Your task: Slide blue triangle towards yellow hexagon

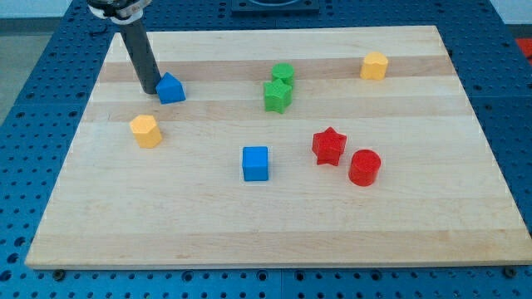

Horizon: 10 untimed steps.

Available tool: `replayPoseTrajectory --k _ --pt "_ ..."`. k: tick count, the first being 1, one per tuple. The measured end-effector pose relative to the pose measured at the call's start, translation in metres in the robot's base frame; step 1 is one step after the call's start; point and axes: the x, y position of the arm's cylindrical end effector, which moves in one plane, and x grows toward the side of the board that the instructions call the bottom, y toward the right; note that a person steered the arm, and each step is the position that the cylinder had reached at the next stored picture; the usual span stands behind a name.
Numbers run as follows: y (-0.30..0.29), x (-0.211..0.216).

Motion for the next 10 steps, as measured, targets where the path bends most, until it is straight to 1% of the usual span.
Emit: replayPoseTrajectory --k 1,2,3,4,5,6,7,10 --pt "0.010 -0.023" --pt "0.034 -0.025" --pt "0.048 -0.002" --pt "0.041 0.008" --pt "0.029 -0.011" --pt "0.009 -0.017" --pt "-0.012 -0.010" --pt "0.045 0.074"
